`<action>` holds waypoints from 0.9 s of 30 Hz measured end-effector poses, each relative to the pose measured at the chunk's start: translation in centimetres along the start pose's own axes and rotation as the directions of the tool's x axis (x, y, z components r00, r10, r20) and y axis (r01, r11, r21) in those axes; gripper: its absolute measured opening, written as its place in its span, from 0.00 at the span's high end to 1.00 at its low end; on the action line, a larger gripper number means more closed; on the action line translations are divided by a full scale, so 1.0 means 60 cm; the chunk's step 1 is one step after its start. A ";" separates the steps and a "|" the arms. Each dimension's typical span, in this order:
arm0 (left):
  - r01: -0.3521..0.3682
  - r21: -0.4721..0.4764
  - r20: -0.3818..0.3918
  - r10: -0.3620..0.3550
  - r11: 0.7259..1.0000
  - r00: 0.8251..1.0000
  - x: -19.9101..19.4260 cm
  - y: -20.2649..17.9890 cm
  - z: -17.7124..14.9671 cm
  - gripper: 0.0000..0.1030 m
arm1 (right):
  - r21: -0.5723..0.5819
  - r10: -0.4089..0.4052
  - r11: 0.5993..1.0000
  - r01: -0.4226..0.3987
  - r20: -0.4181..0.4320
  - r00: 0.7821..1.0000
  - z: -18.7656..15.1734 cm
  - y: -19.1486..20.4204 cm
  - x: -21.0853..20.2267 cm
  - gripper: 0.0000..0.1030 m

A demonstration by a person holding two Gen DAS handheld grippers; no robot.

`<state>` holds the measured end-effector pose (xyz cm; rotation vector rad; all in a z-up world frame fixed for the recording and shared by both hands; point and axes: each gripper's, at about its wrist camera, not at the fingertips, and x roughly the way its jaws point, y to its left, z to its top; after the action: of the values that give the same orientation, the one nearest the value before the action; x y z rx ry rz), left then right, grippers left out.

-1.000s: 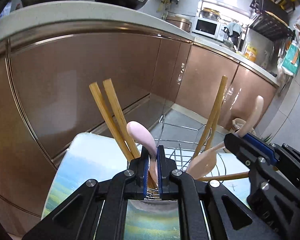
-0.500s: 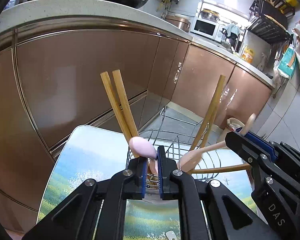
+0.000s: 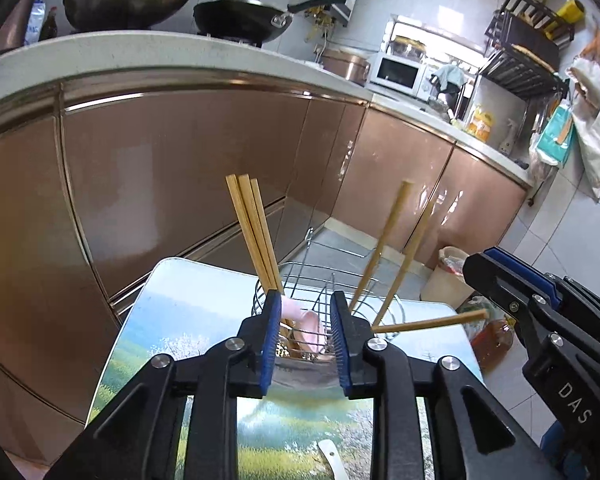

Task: Organize utensils
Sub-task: 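Lower both pink spoons into the wire holder and open both tools, then move both open tools down toward the white and pale blue spoons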

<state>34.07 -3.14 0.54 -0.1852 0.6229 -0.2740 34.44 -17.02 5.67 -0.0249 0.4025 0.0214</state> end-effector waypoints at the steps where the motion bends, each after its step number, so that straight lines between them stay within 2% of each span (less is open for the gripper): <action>1: 0.002 0.000 0.005 -0.002 1.000 1.000 -0.008 -0.001 -0.001 0.74 | 0.001 0.002 1.000 -0.002 0.007 1.000 -0.002 0.001 -0.015 0.80; 6: 0.007 0.024 0.039 -0.008 1.000 0.999 -0.067 -0.016 -0.026 0.66 | -0.001 0.015 1.000 -0.015 0.020 1.000 -0.020 0.006 -0.078 0.75; 12: -0.020 0.068 0.087 0.014 0.997 0.996 -0.140 -0.035 -0.074 0.57 | 0.000 0.016 1.000 -0.016 0.005 1.000 -0.064 0.014 -0.148 0.74; 27: -0.119 0.139 0.168 0.095 0.983 0.981 -0.275 -0.077 -0.178 0.46 | 0.032 0.005 0.999 -0.004 -0.025 1.000 -0.181 0.020 -0.298 0.74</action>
<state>13.93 -3.42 2.23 -0.0290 0.4488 -0.1978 13.73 -16.40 2.64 0.0073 0.4279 0.0193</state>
